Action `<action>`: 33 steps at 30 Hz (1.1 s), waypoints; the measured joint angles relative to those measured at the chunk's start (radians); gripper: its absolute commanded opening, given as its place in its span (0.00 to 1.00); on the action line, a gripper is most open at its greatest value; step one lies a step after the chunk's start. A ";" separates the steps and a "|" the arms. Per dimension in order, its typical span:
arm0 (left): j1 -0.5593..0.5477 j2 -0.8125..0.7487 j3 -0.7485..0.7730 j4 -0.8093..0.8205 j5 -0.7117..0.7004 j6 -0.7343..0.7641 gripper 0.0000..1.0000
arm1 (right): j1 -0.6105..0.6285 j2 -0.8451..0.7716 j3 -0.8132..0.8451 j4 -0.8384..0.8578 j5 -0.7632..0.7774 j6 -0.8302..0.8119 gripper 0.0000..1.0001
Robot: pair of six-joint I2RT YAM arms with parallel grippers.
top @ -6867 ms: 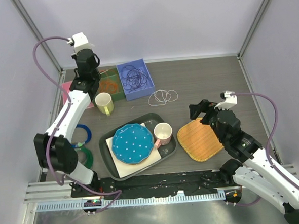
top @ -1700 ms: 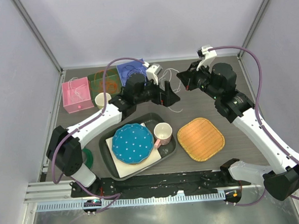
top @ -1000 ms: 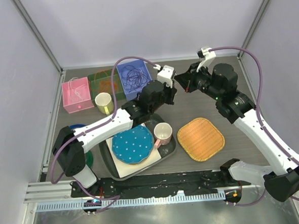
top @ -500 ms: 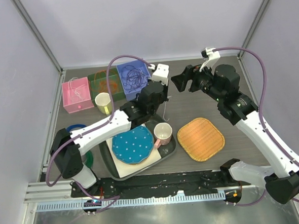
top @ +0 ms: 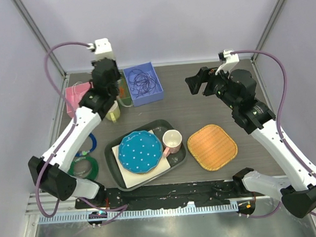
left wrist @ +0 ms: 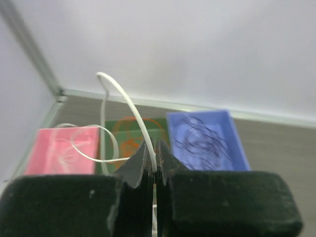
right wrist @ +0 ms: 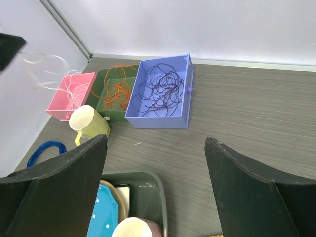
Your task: Untangle the cables
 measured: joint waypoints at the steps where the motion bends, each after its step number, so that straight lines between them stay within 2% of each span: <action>1: 0.034 -0.008 0.006 -0.009 -0.004 -0.001 0.00 | 0.000 0.000 0.000 0.000 0.000 0.000 0.85; 6: 0.237 -0.030 0.067 -0.045 -0.001 0.001 0.00 | 0.000 -0.002 -0.006 0.000 0.002 0.000 0.85; 11: 0.384 -0.016 0.137 -0.073 0.052 -0.014 0.00 | 0.000 -0.002 -0.006 0.002 0.003 -0.001 0.85; 15: 0.473 0.051 0.206 -0.096 0.109 -0.050 0.00 | 0.000 -0.002 -0.008 0.002 0.003 -0.002 0.85; 22: 0.558 0.187 0.225 -0.134 0.192 -0.107 0.00 | 0.000 -0.002 -0.009 0.003 0.008 -0.003 0.85; 33: 0.655 0.275 0.195 -0.095 0.286 -0.193 0.00 | 0.000 0.001 -0.009 0.008 0.027 -0.007 0.85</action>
